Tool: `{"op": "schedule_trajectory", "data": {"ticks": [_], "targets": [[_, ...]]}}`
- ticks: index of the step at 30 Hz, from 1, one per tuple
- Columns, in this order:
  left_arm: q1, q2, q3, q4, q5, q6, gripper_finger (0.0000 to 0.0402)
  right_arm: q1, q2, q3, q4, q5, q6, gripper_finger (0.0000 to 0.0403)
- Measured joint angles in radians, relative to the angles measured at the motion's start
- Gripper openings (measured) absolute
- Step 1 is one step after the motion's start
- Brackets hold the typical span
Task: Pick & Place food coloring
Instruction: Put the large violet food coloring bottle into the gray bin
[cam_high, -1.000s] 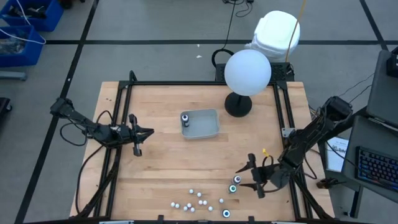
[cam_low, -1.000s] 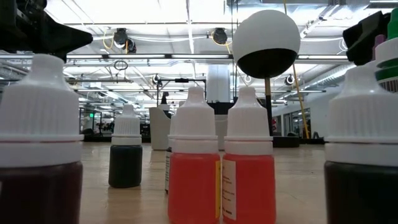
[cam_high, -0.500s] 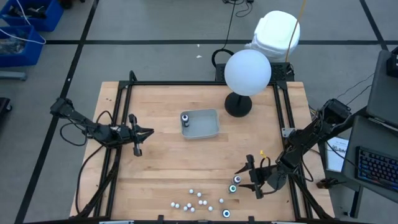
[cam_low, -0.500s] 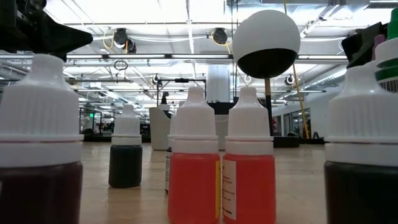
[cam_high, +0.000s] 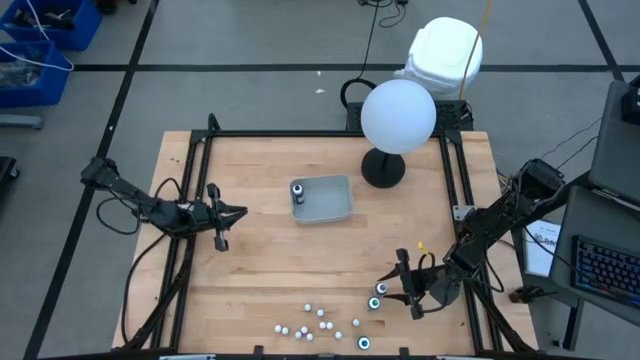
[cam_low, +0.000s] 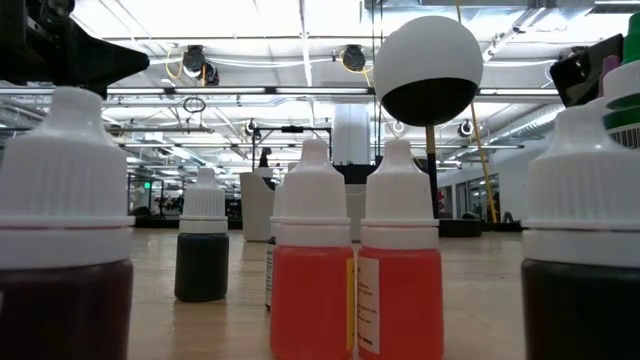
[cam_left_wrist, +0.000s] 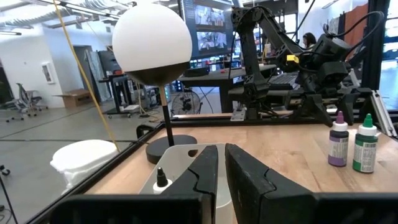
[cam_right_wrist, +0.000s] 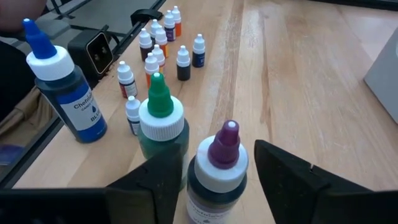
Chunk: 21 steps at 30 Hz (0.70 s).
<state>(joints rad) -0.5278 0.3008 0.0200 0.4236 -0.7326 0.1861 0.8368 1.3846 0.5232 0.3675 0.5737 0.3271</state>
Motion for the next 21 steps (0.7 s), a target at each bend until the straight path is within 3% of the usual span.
{"op": "schedule_trajectory", "data": {"ticks": [21], "targets": [[0.000, 0.000, 0.000, -0.001, 0.000, -0.008, 0.0040, -0.007, -0.001, 0.000, -0.033, -0.002, 0.073, 0.0169]]}}
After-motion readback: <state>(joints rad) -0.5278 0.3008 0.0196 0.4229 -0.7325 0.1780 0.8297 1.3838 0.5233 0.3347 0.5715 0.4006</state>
